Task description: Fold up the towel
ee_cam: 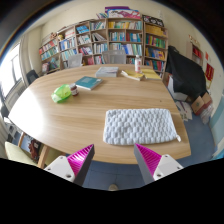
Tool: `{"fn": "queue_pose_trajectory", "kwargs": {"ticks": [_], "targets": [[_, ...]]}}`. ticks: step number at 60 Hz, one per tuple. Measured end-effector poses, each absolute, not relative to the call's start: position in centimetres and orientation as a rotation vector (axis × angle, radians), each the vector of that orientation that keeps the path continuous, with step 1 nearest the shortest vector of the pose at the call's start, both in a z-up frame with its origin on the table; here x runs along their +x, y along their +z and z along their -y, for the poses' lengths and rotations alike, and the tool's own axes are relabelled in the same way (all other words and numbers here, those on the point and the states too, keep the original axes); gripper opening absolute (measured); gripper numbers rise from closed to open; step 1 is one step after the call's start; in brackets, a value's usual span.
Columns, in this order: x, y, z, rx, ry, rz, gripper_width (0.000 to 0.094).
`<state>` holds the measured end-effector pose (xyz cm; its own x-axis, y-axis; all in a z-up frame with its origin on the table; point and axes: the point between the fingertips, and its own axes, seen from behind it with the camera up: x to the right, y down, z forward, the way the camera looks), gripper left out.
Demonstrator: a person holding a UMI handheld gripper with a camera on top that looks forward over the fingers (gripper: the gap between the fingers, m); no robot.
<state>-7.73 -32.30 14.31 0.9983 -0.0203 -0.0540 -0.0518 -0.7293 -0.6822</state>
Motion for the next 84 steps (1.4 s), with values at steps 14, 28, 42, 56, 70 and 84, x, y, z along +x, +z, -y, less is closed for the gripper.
{"fn": "queue_pose_trajectory", "kwargs": {"ticks": [14,28,42,56,70,84], "targets": [[-12.0,8.0,21.8,-2.416,0.129,0.090,0.0826],[-9.9,0.7,15.6,-2.482,-0.008,0.164,0.0746],[-8.1,-2.2,16.4,-2.504,-0.021,0.100,0.0456],[-6.3,-2.4,15.9,-2.521,-0.111,0.009,0.0046],[-6.4,0.0,15.8,-2.513,-0.110,-0.029,0.0027],[0.5,9.9,15.9,-2.325,-0.049,-0.187,0.0029]]}}
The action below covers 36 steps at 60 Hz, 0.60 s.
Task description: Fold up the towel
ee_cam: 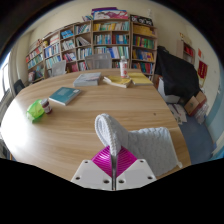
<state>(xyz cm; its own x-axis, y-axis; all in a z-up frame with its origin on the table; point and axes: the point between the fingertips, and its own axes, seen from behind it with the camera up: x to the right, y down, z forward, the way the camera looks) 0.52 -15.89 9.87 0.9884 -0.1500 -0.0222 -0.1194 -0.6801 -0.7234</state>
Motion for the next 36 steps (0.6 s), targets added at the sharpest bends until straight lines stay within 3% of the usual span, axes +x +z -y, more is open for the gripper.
{"fn": "queue_pose_trajectory", "kwargs": {"ticks": [6,12,26,32,36], "targets": [[6.2,12.1,16.8,-2.285,-0.010,-0.282,0.0035],[13.0,11.0,17.8,-2.312,-0.049,-0.296,0.0039],[19.6,0.2,19.8,-2.531,0.046,-0.177,0.0051],[19.7,0.0,19.4,-2.508,0.098,-0.106,0.0132],[20.0,0.6,19.7,-2.519,0.127,-0.136,0.0250]]}}
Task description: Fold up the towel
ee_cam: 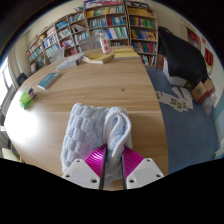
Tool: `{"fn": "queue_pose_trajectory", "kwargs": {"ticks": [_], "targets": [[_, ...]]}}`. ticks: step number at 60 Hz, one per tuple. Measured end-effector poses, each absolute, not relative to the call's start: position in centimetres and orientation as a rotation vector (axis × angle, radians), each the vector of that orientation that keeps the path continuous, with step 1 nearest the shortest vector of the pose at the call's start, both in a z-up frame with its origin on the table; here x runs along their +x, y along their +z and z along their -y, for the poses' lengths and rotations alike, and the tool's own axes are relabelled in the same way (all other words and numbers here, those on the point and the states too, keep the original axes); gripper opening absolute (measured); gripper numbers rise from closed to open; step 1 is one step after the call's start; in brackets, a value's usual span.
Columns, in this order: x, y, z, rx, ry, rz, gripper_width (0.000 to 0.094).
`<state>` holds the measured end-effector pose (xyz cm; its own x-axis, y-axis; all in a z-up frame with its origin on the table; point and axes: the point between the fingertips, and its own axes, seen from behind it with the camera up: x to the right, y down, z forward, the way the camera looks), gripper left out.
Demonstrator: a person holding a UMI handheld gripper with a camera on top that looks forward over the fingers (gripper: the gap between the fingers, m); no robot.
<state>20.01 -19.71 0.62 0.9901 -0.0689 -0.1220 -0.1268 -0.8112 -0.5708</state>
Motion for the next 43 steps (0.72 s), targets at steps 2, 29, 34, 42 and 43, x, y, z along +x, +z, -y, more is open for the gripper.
{"fn": "queue_pose_trajectory", "kwargs": {"ticks": [2,29,34,42,43], "targets": [[19.9,0.6,19.7,-2.524,0.162,-0.148,0.0347],[17.8,13.1,31.2,-2.408,0.119,-0.252,0.0831],[15.4,14.0,35.1,-2.404,0.197,-0.347,0.0831],[11.8,15.2,40.3,-2.384,0.306,-0.466,0.0826],[11.7,15.2,40.8,-2.383,0.309,-0.475,0.0828]]}}
